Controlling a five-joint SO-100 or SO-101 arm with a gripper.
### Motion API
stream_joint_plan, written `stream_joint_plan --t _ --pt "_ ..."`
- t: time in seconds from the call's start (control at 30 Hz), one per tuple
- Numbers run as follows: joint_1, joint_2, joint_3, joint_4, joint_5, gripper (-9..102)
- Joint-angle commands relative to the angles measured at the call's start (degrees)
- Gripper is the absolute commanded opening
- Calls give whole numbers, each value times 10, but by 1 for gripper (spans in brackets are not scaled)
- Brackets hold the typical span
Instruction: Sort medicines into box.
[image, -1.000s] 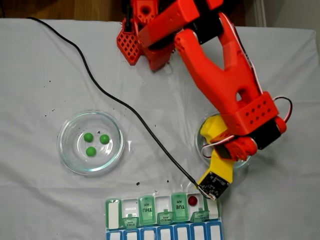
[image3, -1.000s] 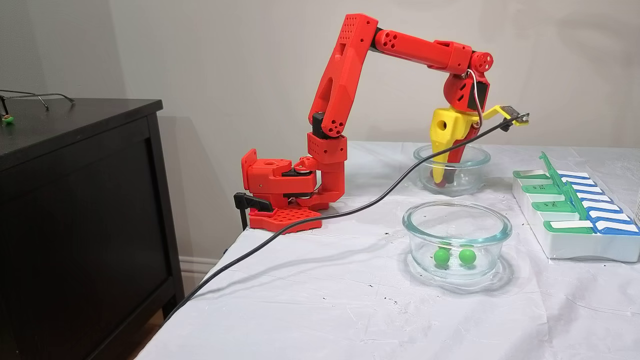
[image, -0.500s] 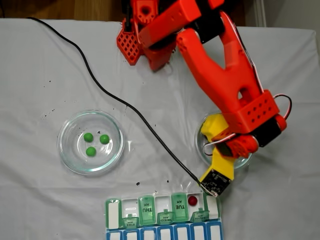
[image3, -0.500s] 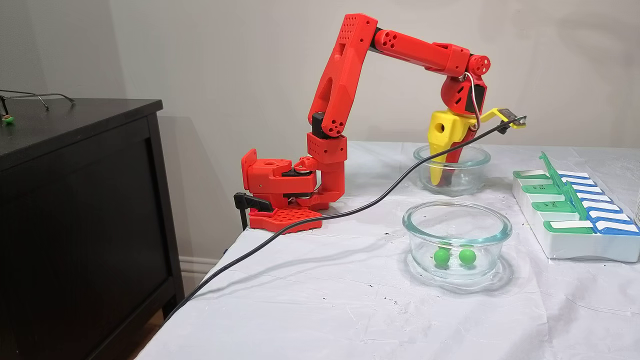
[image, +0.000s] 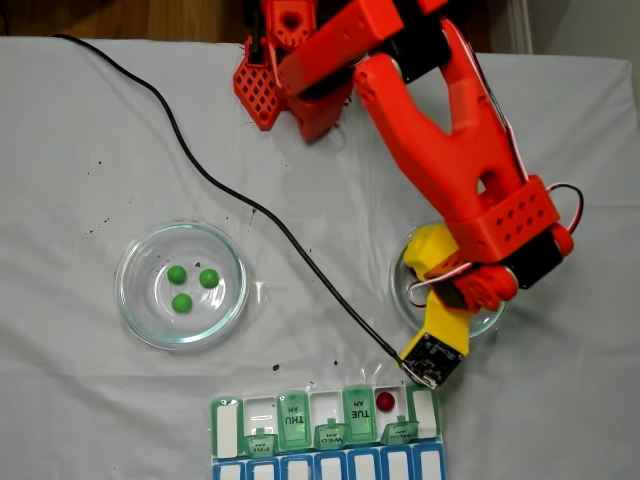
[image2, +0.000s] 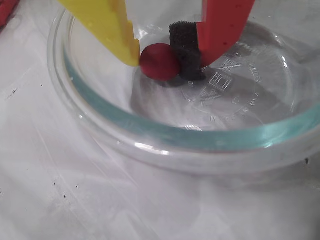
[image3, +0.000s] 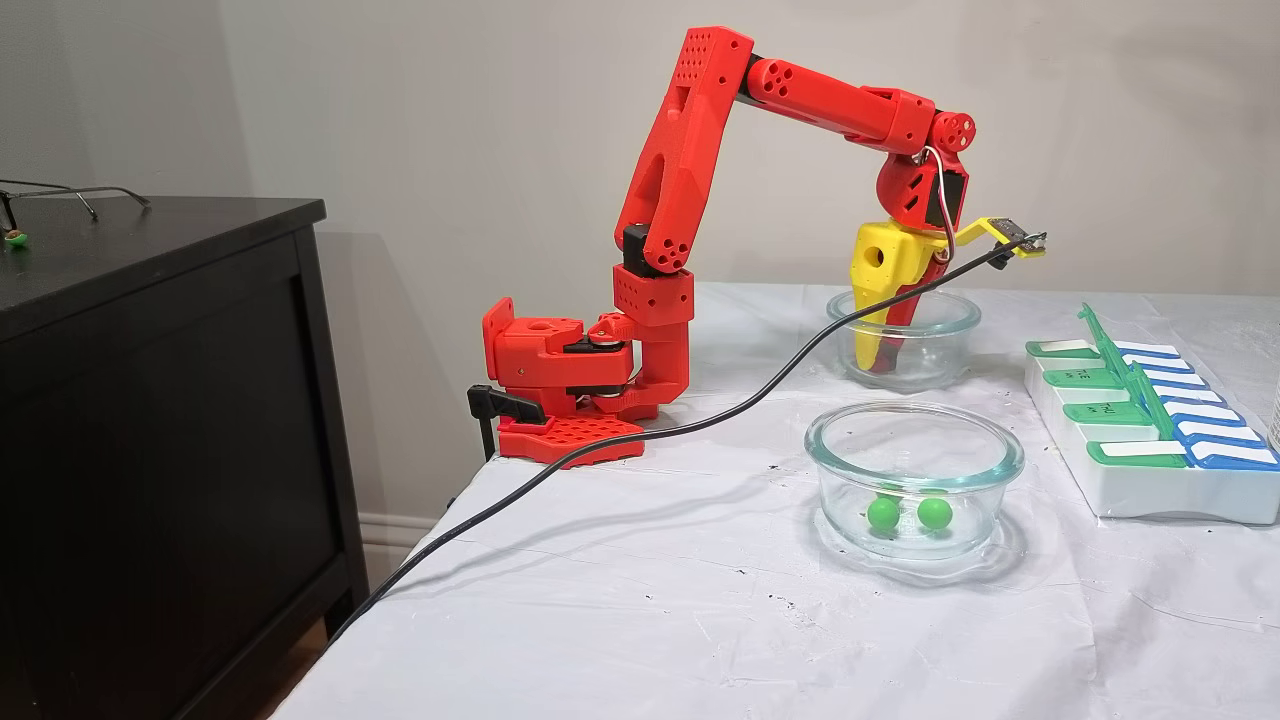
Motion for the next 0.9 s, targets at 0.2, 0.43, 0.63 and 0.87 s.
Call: stream_joint_plan --t 0.2,0.43,0.63,0.87 --pt "0 67 -14 -1 6 0" --pt "25 214 -14 -58 127 0" --pt "51 380 69 -136 218 0" --pt "152 425 143 -237 206 0"
